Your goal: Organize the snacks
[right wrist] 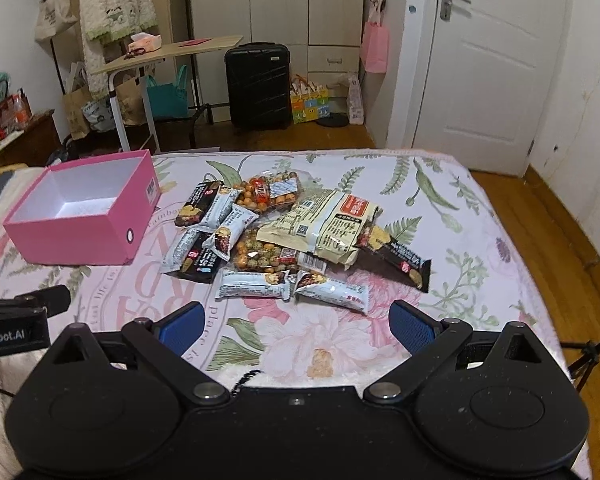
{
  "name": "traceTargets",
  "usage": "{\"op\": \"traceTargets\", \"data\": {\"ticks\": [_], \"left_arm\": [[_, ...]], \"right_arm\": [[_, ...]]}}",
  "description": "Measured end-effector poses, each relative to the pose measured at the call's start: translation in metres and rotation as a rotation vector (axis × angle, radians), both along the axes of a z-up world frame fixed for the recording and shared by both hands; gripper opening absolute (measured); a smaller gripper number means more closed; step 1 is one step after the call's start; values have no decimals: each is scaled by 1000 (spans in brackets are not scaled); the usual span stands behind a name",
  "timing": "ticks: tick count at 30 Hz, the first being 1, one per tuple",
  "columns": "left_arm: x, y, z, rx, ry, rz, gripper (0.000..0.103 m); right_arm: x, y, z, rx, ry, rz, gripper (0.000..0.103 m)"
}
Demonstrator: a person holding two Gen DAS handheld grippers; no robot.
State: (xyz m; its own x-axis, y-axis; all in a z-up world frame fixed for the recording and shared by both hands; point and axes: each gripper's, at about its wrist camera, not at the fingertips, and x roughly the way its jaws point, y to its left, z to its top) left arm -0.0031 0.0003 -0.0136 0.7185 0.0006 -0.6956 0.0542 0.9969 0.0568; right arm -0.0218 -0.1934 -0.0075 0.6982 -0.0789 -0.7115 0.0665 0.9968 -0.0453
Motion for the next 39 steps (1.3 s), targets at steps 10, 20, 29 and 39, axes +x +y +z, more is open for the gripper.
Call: {"op": "traceTargets", "data": {"ticks": [10,20,29,39], "left_arm": [[1,7,-3,-5,23,3,103],[2,7,-2,-2,27,-1,103],[2,7,-3,-3,27,-1,103],[13,-8,-5,12,42,-47,103]], "right_arm": [[-1,-1,-3,-3,2,-7,100],[0,-1,-5,-3,6,-6,100],[3,1,-7,-4,10,2,100],[25,-39,-9,146,-30,70,100]]}}
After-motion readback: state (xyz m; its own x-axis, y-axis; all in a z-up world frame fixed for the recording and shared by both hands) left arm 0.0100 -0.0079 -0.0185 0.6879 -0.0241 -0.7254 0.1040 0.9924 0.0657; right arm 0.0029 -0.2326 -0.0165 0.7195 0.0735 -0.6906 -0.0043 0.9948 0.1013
